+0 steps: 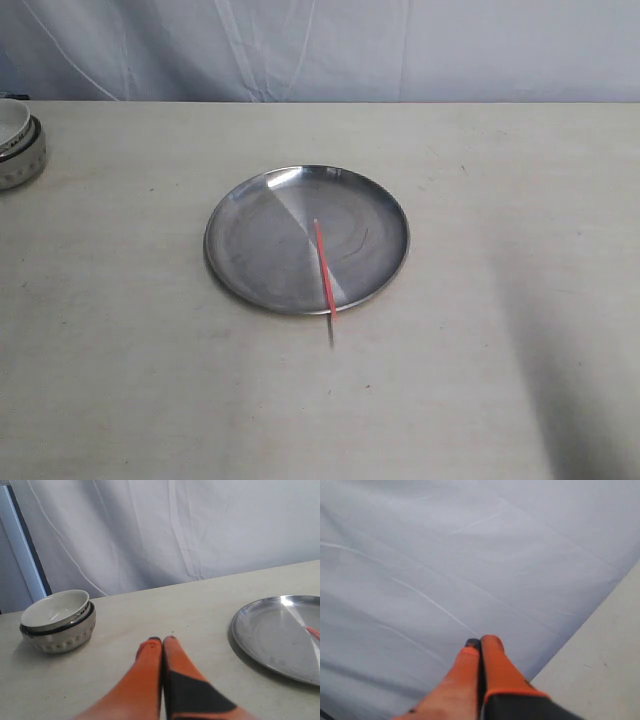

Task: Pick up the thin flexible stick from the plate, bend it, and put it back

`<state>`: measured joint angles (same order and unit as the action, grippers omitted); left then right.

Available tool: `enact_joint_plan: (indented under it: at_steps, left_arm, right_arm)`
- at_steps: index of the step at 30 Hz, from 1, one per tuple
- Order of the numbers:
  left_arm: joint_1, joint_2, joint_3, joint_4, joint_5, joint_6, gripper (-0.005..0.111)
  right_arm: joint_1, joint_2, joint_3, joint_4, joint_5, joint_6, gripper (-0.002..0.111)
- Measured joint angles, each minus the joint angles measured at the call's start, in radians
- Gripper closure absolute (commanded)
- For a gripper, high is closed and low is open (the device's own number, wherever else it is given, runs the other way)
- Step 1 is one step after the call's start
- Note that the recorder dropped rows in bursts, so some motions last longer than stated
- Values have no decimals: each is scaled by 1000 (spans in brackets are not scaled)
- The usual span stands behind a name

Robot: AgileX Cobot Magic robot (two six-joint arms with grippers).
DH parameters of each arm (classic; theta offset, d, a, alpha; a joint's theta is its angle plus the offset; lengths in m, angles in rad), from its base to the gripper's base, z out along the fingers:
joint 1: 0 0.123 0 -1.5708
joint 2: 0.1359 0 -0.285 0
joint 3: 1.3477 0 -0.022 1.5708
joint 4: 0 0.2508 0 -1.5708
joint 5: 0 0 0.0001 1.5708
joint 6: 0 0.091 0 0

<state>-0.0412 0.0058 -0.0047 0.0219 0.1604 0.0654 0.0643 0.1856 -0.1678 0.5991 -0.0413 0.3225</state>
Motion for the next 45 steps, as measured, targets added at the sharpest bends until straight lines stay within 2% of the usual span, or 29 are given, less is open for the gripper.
enact_joint_plan:
  at_steps: [3, 8, 15, 18, 21, 23, 25, 33, 40, 45]
  left_arm:
    - [0, 0, 0, 0, 0, 0, 107]
    - [0, 0, 0, 0, 0, 0, 107]
    - [0, 0, 0, 0, 0, 0, 107]
    - [0, 0, 0, 0, 0, 0, 107]
    - [0, 0, 0, 0, 0, 0, 107]
    - [0, 0, 0, 0, 0, 0, 107]
    - [0, 0, 0, 0, 0, 0, 107]
    - [0, 0, 0, 0, 0, 0, 107]
    - [0, 0, 0, 0, 0, 0, 107]
    - [0, 0, 0, 0, 0, 0, 107]
  right_arm:
    - [0, 138, -180, -134, 140, -22, 109]
    - [0, 558, -499, -365, 509, -99, 109]
    - [0, 1136, -860, -352, 763, -332, 108]
    - [0, 1340, -985, -222, 873, -476, 93]
    - [0, 1494, -1081, -49, 987, -631, 70]
    - [5, 1570, -1123, 59, 1038, -700, 63]
    - [23, 1632, -1153, 134, 1071, -736, 63]
    - [146, 1742, -1165, 182, 1241, -753, 63]
    - [273, 1744, -1100, 186, 1209, -732, 63]
    - [303, 1744, -1059, 149, 1139, -674, 63]
